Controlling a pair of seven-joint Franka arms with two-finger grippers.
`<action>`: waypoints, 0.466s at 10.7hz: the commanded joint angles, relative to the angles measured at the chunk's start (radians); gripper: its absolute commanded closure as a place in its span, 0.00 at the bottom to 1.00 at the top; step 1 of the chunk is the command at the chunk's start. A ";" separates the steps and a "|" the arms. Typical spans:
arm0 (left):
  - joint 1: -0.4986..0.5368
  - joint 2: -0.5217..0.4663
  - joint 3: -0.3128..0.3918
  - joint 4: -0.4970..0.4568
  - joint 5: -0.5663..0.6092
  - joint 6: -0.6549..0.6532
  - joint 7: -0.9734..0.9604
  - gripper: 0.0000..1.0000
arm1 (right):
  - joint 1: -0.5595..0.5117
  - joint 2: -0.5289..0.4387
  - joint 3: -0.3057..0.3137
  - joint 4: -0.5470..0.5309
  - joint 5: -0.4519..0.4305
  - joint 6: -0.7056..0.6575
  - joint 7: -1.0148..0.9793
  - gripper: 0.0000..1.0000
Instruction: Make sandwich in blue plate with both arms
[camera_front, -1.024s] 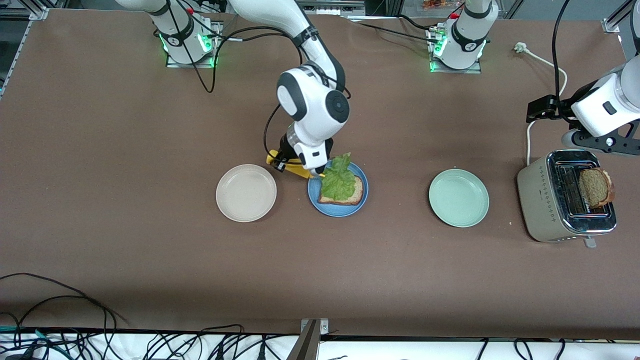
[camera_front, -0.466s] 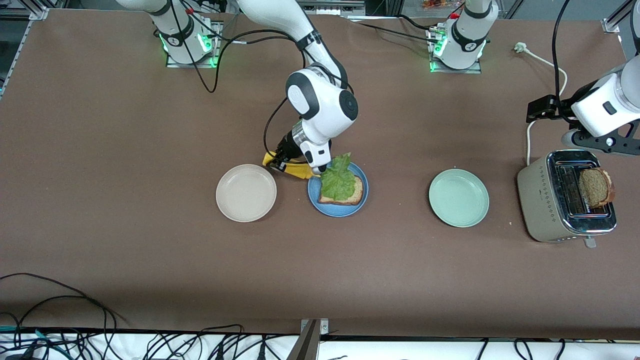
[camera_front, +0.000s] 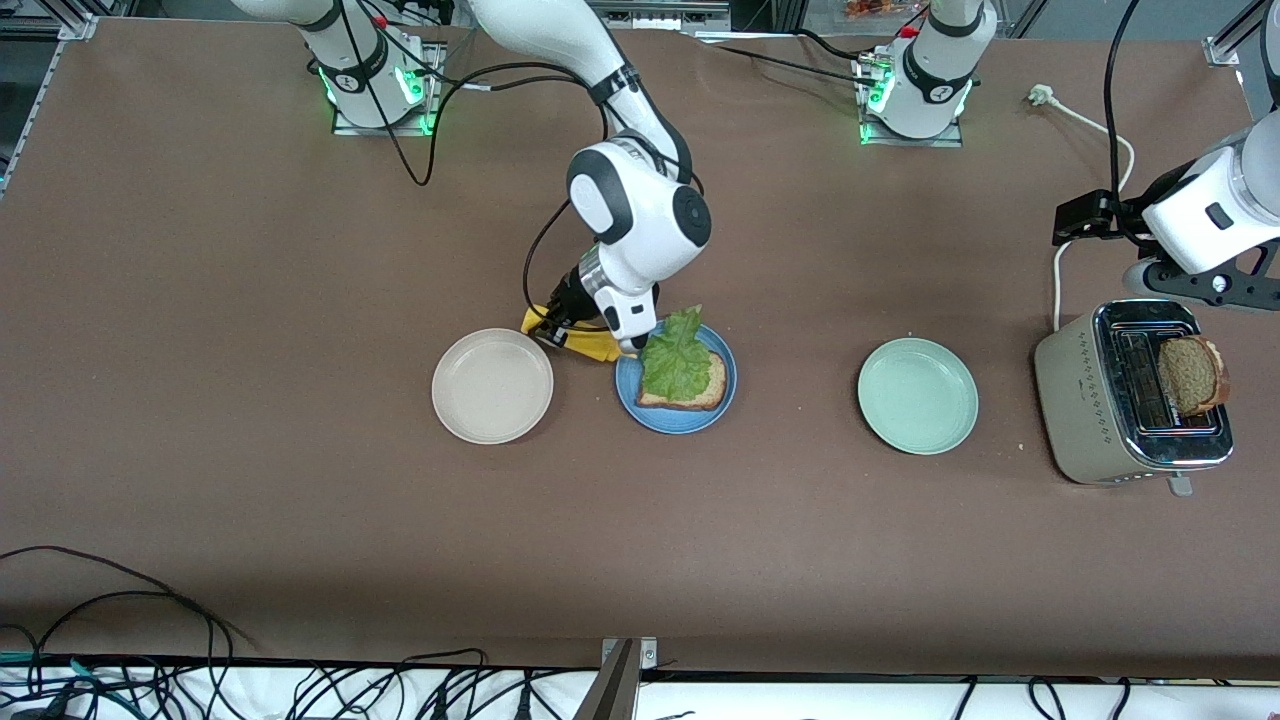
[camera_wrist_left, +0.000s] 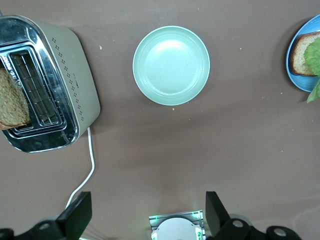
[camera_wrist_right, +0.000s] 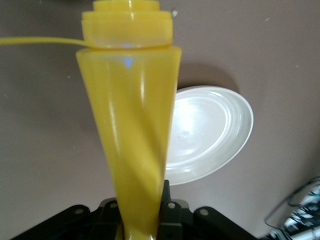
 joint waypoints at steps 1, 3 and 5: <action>0.001 0.018 -0.004 0.024 0.013 -0.012 -0.003 0.00 | -0.178 -0.102 0.079 0.073 0.200 -0.014 -0.009 1.00; 0.001 0.018 -0.004 0.023 0.013 -0.012 -0.003 0.00 | -0.272 -0.171 0.079 0.072 0.416 -0.014 -0.084 1.00; 0.001 0.018 -0.004 0.024 0.013 -0.012 -0.003 0.00 | -0.361 -0.217 0.064 0.065 0.631 -0.031 -0.197 1.00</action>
